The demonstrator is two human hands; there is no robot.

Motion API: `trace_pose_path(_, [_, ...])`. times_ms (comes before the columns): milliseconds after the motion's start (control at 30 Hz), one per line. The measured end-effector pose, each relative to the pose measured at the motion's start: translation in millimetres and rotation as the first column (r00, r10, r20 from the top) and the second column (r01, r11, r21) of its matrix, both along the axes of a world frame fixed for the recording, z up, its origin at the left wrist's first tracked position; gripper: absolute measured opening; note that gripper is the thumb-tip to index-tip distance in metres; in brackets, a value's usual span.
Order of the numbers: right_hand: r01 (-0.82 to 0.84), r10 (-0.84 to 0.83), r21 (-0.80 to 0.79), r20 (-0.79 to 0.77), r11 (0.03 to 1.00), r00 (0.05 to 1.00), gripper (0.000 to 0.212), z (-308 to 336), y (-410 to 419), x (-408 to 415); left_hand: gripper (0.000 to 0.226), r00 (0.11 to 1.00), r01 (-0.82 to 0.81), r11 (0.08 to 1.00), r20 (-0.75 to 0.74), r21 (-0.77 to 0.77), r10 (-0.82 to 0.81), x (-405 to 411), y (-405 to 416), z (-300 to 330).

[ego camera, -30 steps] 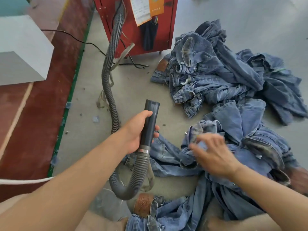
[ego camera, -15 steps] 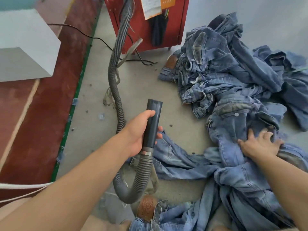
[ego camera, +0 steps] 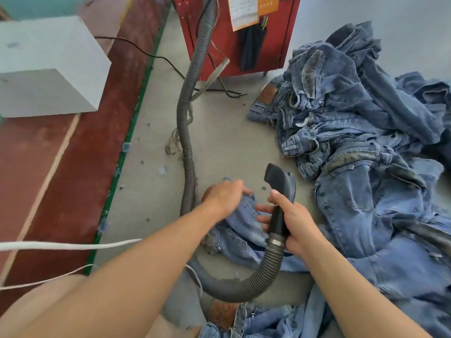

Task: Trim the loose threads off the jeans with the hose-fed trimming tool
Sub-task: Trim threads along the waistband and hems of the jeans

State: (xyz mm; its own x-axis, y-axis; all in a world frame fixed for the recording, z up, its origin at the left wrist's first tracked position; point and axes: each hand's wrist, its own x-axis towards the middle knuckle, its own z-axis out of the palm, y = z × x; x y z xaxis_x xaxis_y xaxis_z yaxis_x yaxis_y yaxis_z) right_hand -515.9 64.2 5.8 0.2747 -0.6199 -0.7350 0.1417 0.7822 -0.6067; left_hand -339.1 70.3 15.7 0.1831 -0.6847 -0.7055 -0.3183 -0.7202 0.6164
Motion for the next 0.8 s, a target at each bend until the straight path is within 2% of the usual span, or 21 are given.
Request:
trace_pose_path(67, [0.043,-0.042,0.033,-0.027,0.999,0.999,0.028,-2.0,2.3,-12.2,0.044,0.967,-0.093,0.994,0.241,0.052,0.078,42.9,-5.5,-33.0])
trace_pose_path(133, [0.027,-0.027,0.0,-0.047,1.0,0.999,0.029,-0.1,7.0,-23.8,0.031,0.957,-0.224,0.969,0.214,0.107,0.198,71.5,-1.4,-71.6])
trace_pose_path(200, [-0.024,0.019,-0.054,-0.091,0.998,0.996,0.034,-1.1,14.9,-34.3,0.037,0.958,-0.256,0.957,0.168,0.135,0.232,70.3,3.3,-104.0])
trace_pose_path(233, [-0.027,0.019,-0.069,-0.109,0.997,0.994,0.035,-1.8,19.1,-38.6,0.045,0.958,-0.237,0.962,0.198,0.132,0.209,62.6,3.7,-118.0])
trace_pose_path(300, [-0.009,0.0,-0.083,-0.11,0.997,0.994,0.033,-4.7,26.5,-44.0,0.081,0.959,-0.157,0.976,0.259,0.149,0.115,48.3,2.1,-141.8])
trace_pose_path(367, [-0.021,0.004,-0.126,-0.132,0.992,0.991,0.028,-6.5,30.9,-45.9,0.116,0.981,-0.089,0.965,0.192,0.248,0.041,45.6,-0.6,-154.7])
trace_pose_path(400, [-0.055,0.025,-0.164,-0.181,0.985,0.983,0.028,-7.2,31.9,-45.4,0.123,0.986,-0.012,0.955,0.163,0.297,-0.038,46.8,-1.5,-152.3])
trace_pose_path(433, [-0.102,0.051,-0.201,-0.244,0.974,0.968,0.028,-7.6,33.2,-44.7,0.116,0.979,0.066,0.941,0.162,0.332,-0.125,49.2,-1.5,-146.2])
trace_pose_path(467, [-0.151,0.078,-0.226,-0.303,0.962,0.95,0.027,-7.5,34.3,-44.2,0.095,0.966,0.118,0.945,0.185,0.306,-0.18,52.6,-2.3,-141.8])
trace_pose_path(500, [-0.193,0.102,-0.237,-0.349,0.952,0.932,0.028,-6.3,34.9,-44.3,0.07,0.96,0.144,0.959,0.202,0.246,-0.196,54.5,-4.3,-135.8])
trace_pose_path(533, [-0.224,0.121,-0.237,-0.385,0.945,0.915,0.029,-4.1,35.2,-46.1,0.055,0.967,0.141,0.974,0.185,0.177,-0.174,54.0,-7.0,-125.2])
trace_pose_path(567, [-0.243,0.13,-0.232,-0.415,0.942,0.901,0.03,-0.1,35.2,-48.9,0.05,0.992,0.071,0.99,0.097,0.121,-0.083,52.3,-10.8,-113.7])
trace_pose_path(600, [-0.243,0.126,-0.228,-0.433,0.943,0.893,0.032,5.3,34.8,-51.9,0.053,0.996,-0.059,0.993,-0.059,0.099,0.065,48.2,-15.5,-100.7])
trace_pose_path(633, [-0.237,0.117,-0.229,-0.441,0.944,0.89,0.034,12.8,33.5,-55.2,0.053,0.952,-0.18,0.978,-0.232,0.11,0.201,43.2,-19.7,-84.0])
trace_pose_path(700, [-0.26,0.114,-0.269,-0.458,0.927,0.882,0.035,32.9,30.5,-62.7,0.046,0.762,-0.384,0.915,-0.519,0.122,0.388,35.3,-25.1,-50.2])
trace_pose_path(733, [-0.285,0.114,-0.305,-0.474,0.909,0.873,0.034,44.3,29.3,-67.1,0.041,0.673,-0.458,0.88,-0.598,0.124,0.435,32.9,-26.8,-32.7])
trace_pose_path(800, [-0.355,0.129,-0.381,-0.506,0.854,0.853,0.03,69.6,28.0,-76.1,0.041,0.585,-0.505,0.855,-0.683,0.116,0.438,30.0,-25.2,8.1])
